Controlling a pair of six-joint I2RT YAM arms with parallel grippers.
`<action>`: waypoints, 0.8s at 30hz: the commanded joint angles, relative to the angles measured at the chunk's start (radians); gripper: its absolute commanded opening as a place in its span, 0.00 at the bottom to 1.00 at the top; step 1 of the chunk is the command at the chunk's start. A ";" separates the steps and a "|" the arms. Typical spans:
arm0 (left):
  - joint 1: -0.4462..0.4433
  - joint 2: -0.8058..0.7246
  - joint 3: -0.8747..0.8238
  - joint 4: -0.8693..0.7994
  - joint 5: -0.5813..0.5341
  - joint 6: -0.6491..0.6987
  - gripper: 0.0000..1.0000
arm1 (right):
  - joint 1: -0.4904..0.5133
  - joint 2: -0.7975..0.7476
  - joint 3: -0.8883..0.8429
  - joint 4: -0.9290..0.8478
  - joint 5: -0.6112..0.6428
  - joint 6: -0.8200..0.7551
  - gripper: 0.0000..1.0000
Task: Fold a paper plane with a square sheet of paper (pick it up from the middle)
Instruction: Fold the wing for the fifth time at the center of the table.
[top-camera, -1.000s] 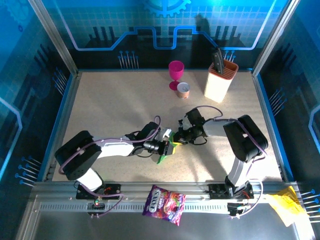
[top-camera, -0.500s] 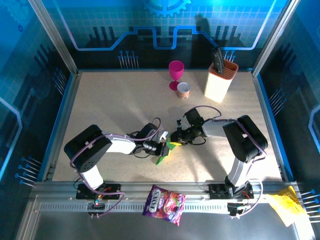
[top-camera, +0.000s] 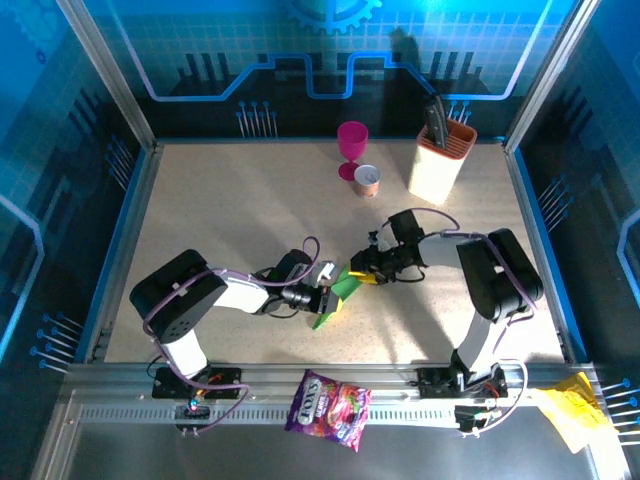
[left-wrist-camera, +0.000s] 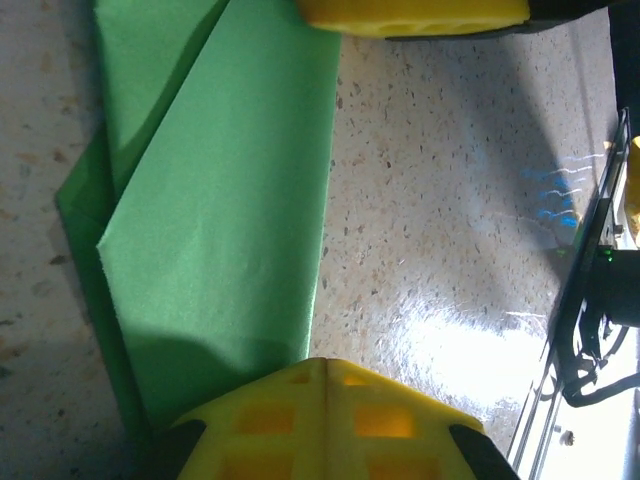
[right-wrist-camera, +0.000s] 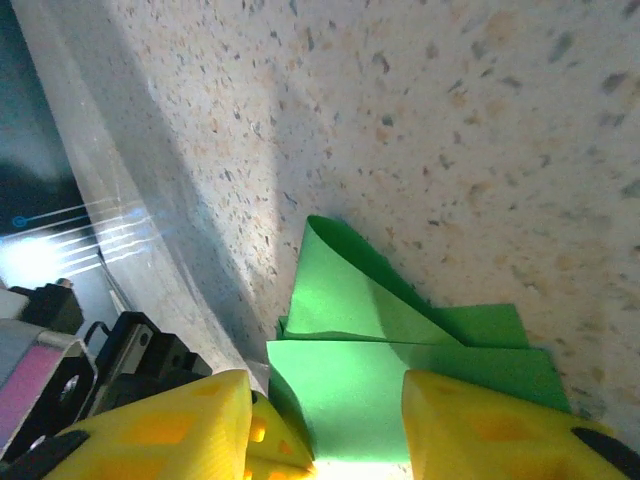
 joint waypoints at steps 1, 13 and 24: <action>-0.004 0.066 -0.063 -0.156 -0.010 -0.011 0.00 | -0.054 0.001 -0.011 -0.025 0.093 -0.007 0.47; -0.004 0.085 -0.087 -0.103 -0.004 -0.034 0.00 | -0.165 -0.051 -0.012 -0.059 0.140 0.020 0.50; 0.014 -0.215 0.205 -0.330 -0.077 -0.074 0.26 | -0.175 -0.226 -0.014 -0.181 0.104 0.007 0.47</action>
